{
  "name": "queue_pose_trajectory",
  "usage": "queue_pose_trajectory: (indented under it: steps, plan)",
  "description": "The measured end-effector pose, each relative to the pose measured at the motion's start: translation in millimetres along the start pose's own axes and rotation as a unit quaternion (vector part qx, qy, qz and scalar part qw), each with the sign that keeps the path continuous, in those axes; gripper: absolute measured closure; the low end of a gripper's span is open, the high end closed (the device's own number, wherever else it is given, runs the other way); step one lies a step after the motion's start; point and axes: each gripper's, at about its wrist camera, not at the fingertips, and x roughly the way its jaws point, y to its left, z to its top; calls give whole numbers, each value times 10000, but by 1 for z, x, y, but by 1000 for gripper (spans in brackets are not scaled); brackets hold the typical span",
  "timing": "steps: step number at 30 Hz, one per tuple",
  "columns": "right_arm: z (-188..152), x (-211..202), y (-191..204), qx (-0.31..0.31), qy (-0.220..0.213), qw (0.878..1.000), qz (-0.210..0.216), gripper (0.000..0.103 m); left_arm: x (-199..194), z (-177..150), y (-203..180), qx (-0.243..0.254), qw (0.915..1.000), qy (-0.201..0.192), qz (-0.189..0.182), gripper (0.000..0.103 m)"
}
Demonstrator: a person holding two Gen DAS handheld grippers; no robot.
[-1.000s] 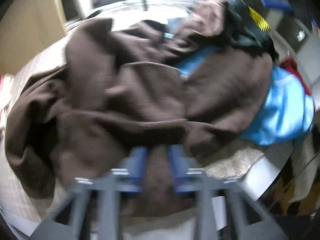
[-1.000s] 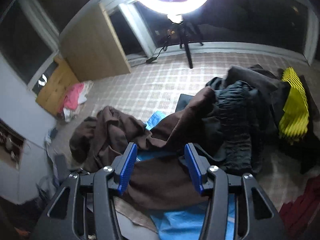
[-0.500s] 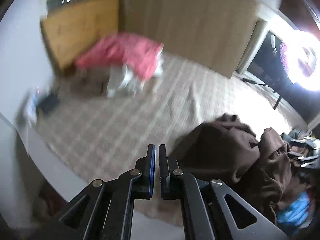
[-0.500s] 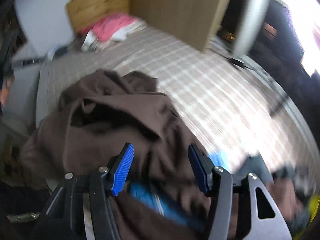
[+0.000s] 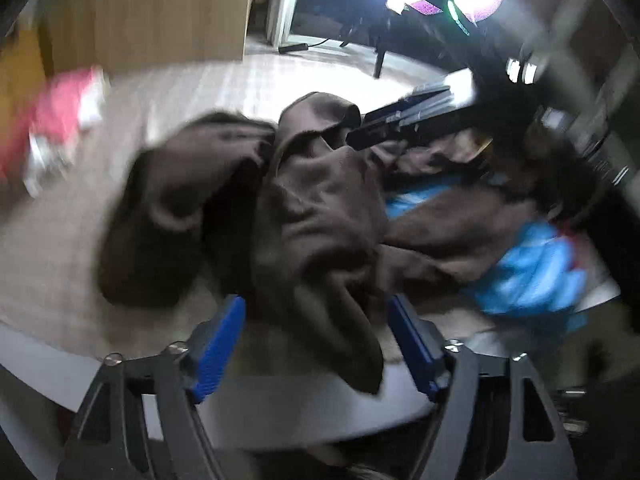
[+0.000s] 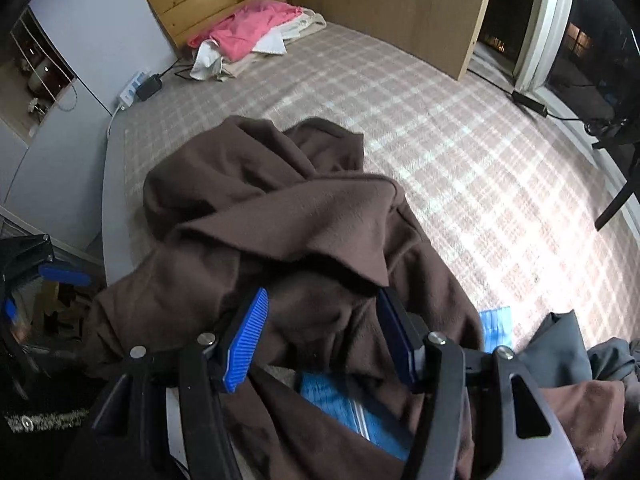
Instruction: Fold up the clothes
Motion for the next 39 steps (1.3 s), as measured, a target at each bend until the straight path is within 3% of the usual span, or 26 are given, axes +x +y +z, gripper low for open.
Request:
queue_pose_trajectory:
  steps: [2,3,4,6,9,11,13,18,21,23,25,26,27,28,29,30,31,33,35,37,39]
  plan:
    - [-1,-5,-4,60,-74,10000,15,47,20,6,-7,229,9992,85,317,40]
    - [-3,-10,-8,91,-129,9999,-13,47,28,9,-4,244,9995,77,165,72]
    - [-6,-16,-12,120,-188,9997,-50,47,34,12,7,87,9998,150,-23,92]
    - [-13,-29,-24,133,-336,9991,-231,47,37,15,31,-185,9995,121,-235,93]
    - [-19,-35,-32,-89,-278,9980,-556,47,18,21,100,-721,9963,-274,368,93]
    - [-20,-29,-35,-205,-124,9980,-592,47,13,19,163,-1745,9835,-409,243,93]
    - [-13,-18,-31,-424,-4,9975,-567,47,19,18,190,-2018,9787,-266,253,90]
    - [22,21,-17,-893,122,9956,-261,46,24,18,190,-1884,9816,-298,96,79]
    - [41,50,-24,-785,335,9963,27,42,26,13,187,-2000,9793,-248,168,64]
    - [46,65,-34,-617,459,9969,149,42,26,1,187,-2269,9737,-195,-41,59]
    - [48,77,-43,-407,490,9974,335,42,26,-11,186,-2539,9668,-145,-258,43]
    - [47,80,-45,-303,458,9975,451,51,25,-17,183,-2680,9624,-139,-415,40]
    - [45,79,-44,-261,368,9975,539,75,26,-20,178,-2665,9624,-153,-504,38]
    - [42,76,-39,-282,289,9979,506,85,27,-23,172,-2622,9632,-159,-570,39]
    - [40,71,-34,-294,195,9984,451,92,32,-21,164,-2396,9696,-109,-479,50]
    - [38,62,-29,-281,48,9991,323,93,38,-18,157,-2180,9751,-48,-395,86]
    - [36,53,-24,-267,-98,9994,195,94,43,-15,154,-2049,9781,55,-373,94]
    - [34,27,-16,-201,-458,9987,-70,95,30,0,162,-1972,9785,-127,-592,94]
    - [37,-24,-14,-13,-1013,9935,-513,95,15,15,169,-1875,9785,-322,-795,95]
    - [41,-82,-12,248,-1588,9822,-972,95,-27,50,172,-1400,9840,-830,-727,96]
    - [46,-148,-5,411,-2202,9635,-1463,96,-78,88,173,-885,9835,-1476,-553,96]
